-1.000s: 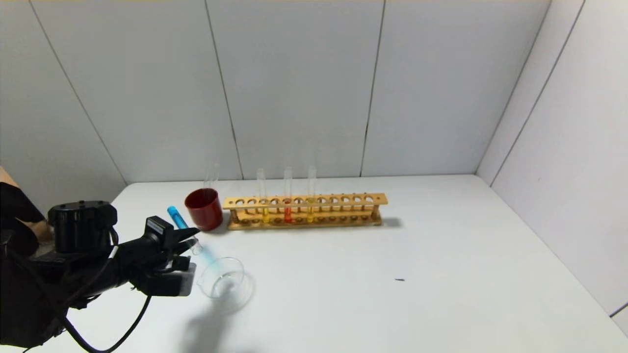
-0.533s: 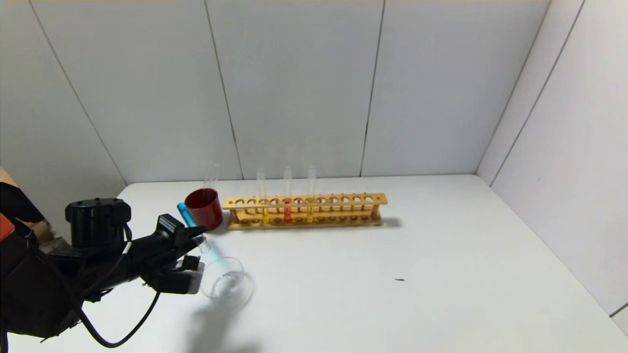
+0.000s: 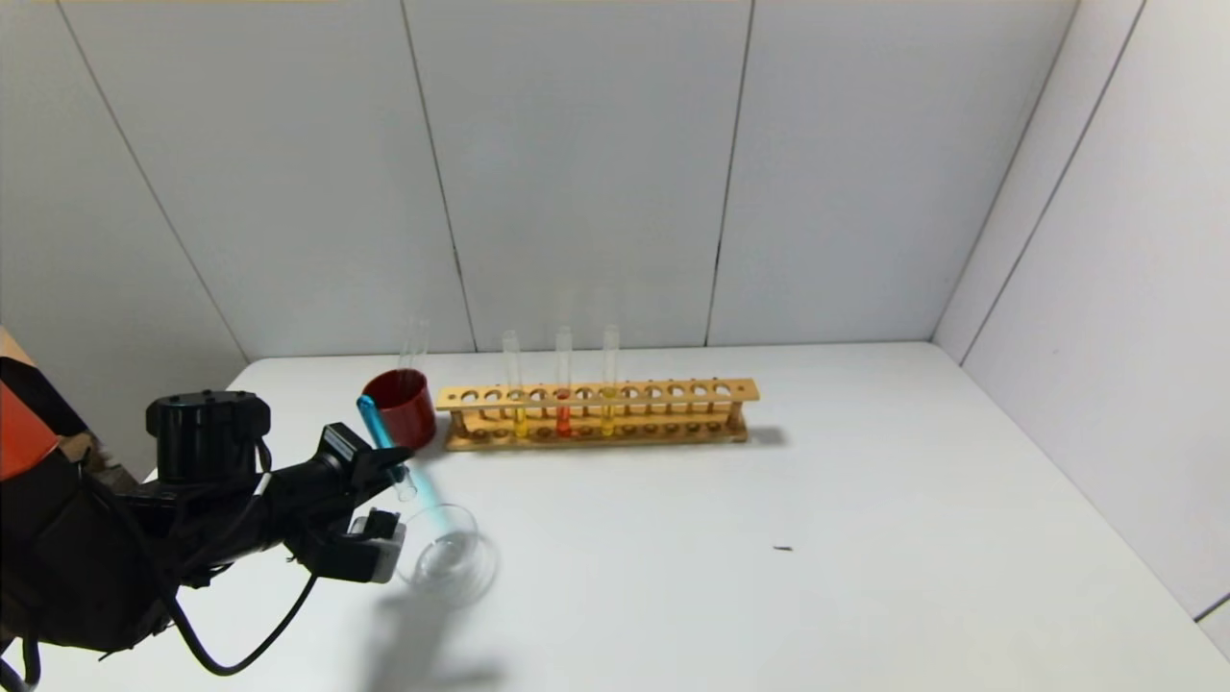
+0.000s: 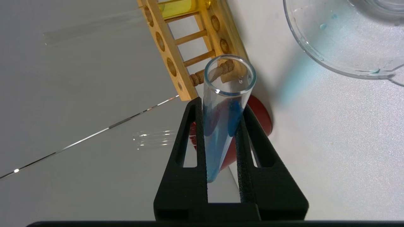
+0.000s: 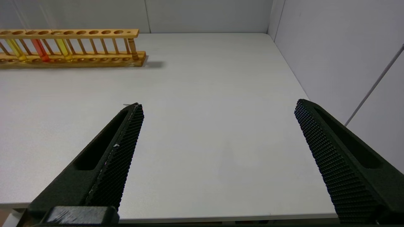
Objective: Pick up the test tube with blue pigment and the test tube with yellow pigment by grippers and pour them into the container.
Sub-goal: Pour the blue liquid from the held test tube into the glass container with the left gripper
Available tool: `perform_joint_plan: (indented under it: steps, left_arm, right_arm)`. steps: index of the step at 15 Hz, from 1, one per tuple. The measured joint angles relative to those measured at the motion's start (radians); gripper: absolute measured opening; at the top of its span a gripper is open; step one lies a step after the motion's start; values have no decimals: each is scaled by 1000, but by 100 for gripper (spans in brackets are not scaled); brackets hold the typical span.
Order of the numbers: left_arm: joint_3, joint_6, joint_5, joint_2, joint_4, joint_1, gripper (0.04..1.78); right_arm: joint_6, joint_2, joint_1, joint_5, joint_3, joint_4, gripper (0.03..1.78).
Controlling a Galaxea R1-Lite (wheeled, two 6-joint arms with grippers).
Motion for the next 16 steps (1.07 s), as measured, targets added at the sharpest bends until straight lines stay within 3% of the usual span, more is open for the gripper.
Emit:
perform_joint_plan:
  steps: [16]
  left_arm:
    - [-41,145,-15,67,-67,7,31]
  right_arm:
    - [0,0,0,0,0,0,175]
